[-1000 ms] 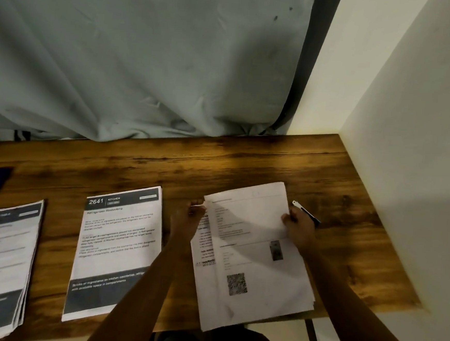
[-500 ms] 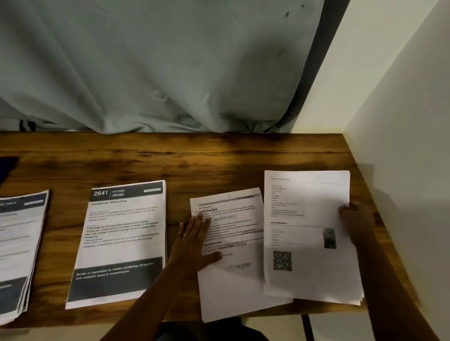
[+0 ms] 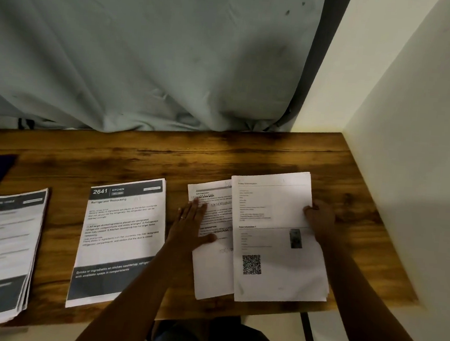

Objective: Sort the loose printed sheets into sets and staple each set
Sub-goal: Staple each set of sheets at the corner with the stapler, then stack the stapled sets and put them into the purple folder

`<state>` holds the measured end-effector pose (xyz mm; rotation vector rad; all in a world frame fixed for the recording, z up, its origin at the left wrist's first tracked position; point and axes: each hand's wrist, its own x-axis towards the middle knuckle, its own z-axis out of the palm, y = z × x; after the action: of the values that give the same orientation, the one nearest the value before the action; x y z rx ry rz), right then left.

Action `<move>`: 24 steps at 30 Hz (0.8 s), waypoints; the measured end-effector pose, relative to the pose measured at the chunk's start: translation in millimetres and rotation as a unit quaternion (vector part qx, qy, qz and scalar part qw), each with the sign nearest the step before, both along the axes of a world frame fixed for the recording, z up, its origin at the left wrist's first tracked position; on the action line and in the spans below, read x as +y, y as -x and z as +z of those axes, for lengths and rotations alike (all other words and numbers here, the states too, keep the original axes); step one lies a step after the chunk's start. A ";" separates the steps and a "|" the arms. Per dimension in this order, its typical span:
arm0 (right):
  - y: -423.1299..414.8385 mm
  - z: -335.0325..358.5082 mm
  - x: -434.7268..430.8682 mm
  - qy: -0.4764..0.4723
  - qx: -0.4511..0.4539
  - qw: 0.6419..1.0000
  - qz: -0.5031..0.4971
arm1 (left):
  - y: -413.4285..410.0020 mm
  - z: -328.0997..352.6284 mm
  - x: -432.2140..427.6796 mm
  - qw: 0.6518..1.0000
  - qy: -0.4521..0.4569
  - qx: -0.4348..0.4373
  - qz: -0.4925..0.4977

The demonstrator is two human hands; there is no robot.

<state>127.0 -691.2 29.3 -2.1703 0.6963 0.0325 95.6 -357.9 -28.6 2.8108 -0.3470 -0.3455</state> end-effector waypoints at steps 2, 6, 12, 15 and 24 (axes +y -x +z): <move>-2.6 -1.1 10.3 0.003 0.009 1.000 0.003 | 1.8 2.9 2.4 0.999 0.024 -0.011 0.019; -6.5 -0.2 40.8 0.006 0.018 1.000 0.016 | 9.7 6.1 11.7 0.993 0.067 -0.033 0.095; -8.5 -2.4 81.3 0.045 0.050 0.996 0.063 | 29.9 4.5 46.4 0.978 0.053 -0.056 0.191; -7.6 -6.1 92.2 0.084 0.065 0.991 0.087 | 35.8 -1.1 64.6 0.976 0.056 -0.054 0.205; 4.0 -13.3 131.7 0.234 0.033 0.970 0.064 | 44.5 1.0 105.2 0.957 0.095 -0.038 0.271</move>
<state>123.1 -559.5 16.0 -2.6771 0.6458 0.0079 51.1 -252.7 -27.6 2.5941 0.3581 -0.0749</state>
